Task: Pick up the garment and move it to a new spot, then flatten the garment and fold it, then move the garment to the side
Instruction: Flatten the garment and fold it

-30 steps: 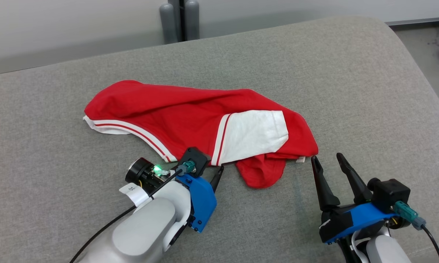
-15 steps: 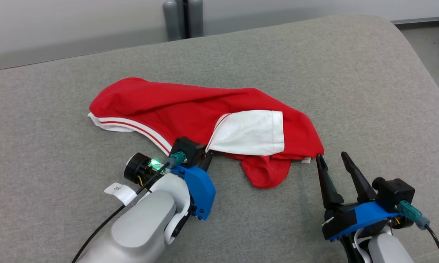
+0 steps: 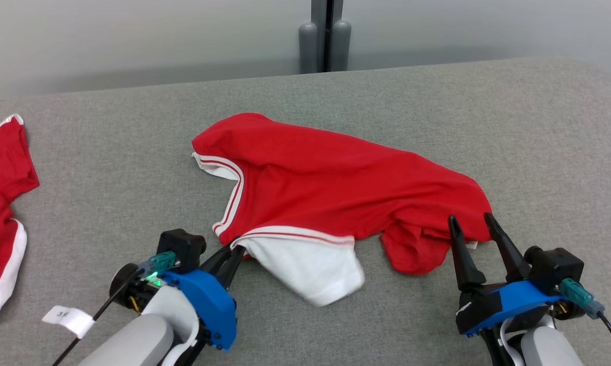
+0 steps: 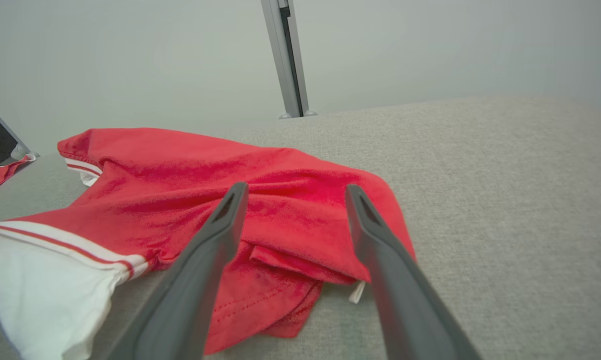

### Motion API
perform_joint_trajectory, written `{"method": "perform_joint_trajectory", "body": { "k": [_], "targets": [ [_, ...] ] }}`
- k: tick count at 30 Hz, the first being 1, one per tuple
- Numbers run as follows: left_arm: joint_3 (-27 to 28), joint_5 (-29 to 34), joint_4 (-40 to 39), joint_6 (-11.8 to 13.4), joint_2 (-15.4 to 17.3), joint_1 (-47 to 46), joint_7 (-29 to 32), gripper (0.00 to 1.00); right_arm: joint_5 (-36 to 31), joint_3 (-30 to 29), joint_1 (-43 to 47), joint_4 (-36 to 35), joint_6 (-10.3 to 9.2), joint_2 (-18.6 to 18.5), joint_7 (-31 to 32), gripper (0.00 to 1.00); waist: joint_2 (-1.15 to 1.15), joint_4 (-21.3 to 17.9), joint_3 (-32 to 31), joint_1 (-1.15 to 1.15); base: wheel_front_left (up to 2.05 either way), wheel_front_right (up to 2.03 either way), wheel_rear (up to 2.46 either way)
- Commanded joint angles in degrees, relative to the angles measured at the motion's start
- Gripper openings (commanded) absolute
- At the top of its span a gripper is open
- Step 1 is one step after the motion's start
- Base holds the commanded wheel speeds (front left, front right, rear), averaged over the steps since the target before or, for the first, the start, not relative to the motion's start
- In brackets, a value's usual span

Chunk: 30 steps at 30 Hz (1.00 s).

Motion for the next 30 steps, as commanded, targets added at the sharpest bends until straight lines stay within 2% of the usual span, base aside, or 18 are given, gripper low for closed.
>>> {"method": "perform_joint_trajectory", "body": {
  "k": [1,9,14,18,20,23,26,27,29,30],
  "targets": [
    [0.4,-0.3,-1.8,0.7,1.3,1.0,0.5,0.00,-0.2,0.0,0.3,-0.3,0.03,-0.3,0.1,1.00,0.00,0.2,-0.1,0.00,0.00,0.00,0.00],
    [4.9,-4.3,-22.1,7.7,10.6,8.3,3.8,0.00,-0.4,-0.3,1.3,-1.5,0.03,-0.3,1.1,1.00,0.00,0.2,-0.5,0.00,0.00,0.00,0.00],
    [5.9,-5.0,-36.1,13.7,13.9,11.8,6.7,0.00,-0.3,-0.5,1.5,-2.0,0.03,-0.3,1.2,1.00,0.00,-0.6,-0.2,0.00,0.00,0.00,0.00],
    [6.7,-5.9,-41.7,17.1,15.6,13.8,8.5,0.00,0.1,-0.4,1.3,-2.3,0.03,-0.2,1.0,1.00,0.00,-1.1,0.2,0.00,0.00,0.00,0.00],
    [7.1,-6.5,-40.6,16.9,16.3,14.0,8.4,0.00,0.2,-0.3,1.1,-2.3,0.03,-0.2,0.9,1.00,0.00,-1.3,0.5,0.00,0.00,0.00,0.00],
    [7.0,-6.0,-34.1,15.2,16.5,12.5,7.8,0.00,0.1,-0.1,0.6,-2.2,0.03,-0.2,0.9,1.00,0.00,-1.6,0.8,0.00,0.00,0.00,0.00],
    [6.7,-5.4,-25.5,12.5,14.4,10.0,6.5,0.00,0.2,0.6,0.1,-2.3,0.03,-0.3,1.1,1.00,0.00,-2.3,1.2,0.00,0.00,0.00,0.00],
    [6.7,-5.4,-25.5,12.5,14.4,10.0,6.5,0.00,0.2,0.6,0.1,-2.3,0.03,-0.3,1.1,1.00,0.00,-2.3,1.2,0.00,0.00,0.00,0.00],
    [7.0,-4.8,-19.2,10.9,12.8,7.8,4.6,0.00,0.2,1.1,-0.4,-2.4,0.03,-0.3,1.1,1.00,0.00,-2.9,1.6,0.00,0.00,0.00,0.00],
    [7.0,-4.1,-13.5,9.5,11.0,5.7,2.7,0.00,0.3,1.4,-0.8,-2.5,0.03,-0.3,1.1,1.00,0.00,-3.6,2.0,0.00,0.00,0.00,0.00]
  ]
}}
